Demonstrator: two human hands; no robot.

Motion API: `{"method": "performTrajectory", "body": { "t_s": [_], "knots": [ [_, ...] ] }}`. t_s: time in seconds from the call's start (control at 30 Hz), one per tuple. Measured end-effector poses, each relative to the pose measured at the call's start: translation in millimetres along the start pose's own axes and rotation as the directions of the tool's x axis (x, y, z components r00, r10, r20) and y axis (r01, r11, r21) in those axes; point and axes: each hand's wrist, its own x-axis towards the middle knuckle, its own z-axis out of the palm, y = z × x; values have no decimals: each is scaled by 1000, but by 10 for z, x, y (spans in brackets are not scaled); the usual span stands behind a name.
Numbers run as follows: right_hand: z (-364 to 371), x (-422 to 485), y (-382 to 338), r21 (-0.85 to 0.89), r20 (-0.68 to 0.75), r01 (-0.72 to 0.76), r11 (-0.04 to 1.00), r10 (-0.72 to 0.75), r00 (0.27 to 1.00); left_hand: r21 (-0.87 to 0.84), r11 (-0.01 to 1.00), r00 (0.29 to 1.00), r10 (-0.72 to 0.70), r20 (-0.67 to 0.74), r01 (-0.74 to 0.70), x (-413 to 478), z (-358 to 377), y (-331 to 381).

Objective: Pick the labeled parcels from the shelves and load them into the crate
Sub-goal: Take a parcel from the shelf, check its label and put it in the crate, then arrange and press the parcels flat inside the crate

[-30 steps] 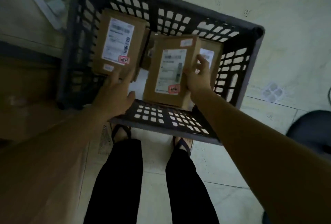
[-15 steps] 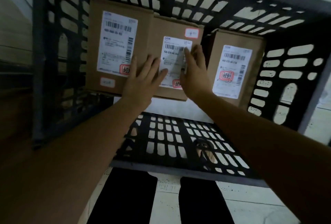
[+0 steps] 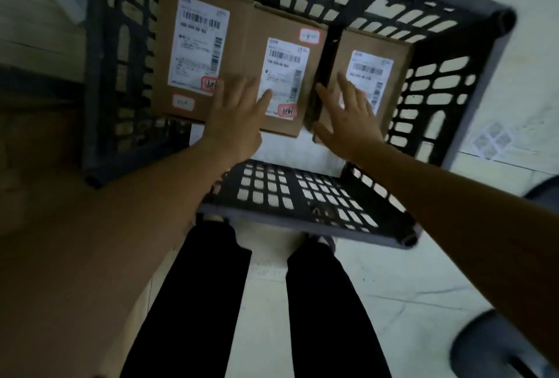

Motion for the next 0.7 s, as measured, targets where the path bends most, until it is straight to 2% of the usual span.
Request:
{"method": "performTrajectory", "body": {
  "t_s": [0.1,0.2,0.33,0.47,0.57,0.7],
  "knots": [
    [-263,-577,-158,90,66,-20,996,14,998,-228,960,987,-150,60,160,-427,-295,210],
    [-665,-1387,-348,178,97,36,983,-54,994,-433,860,961,-268,66,270,-1168,-743,526],
    [-1345,-2518,-587,189,77,227,955,-245,967,-605,736,912,-409,-38,305,-2385,-1395,983],
    [-2191,-3452,-843,110,19,464,879,-469,883,-719,600,834,-549,-50,351,-3513,-1976,1510],
    [-2846,-3856,-1212,37,-60,635,771,-633,772,-805,493,694,-705,-148,329,-4243,-2436,1660],
    [-3451,-4245,-1983,-102,-92,794,599,-801,592,-738,616,425,-766,-482,274,-5253,-2931,1580]
  ]
}}
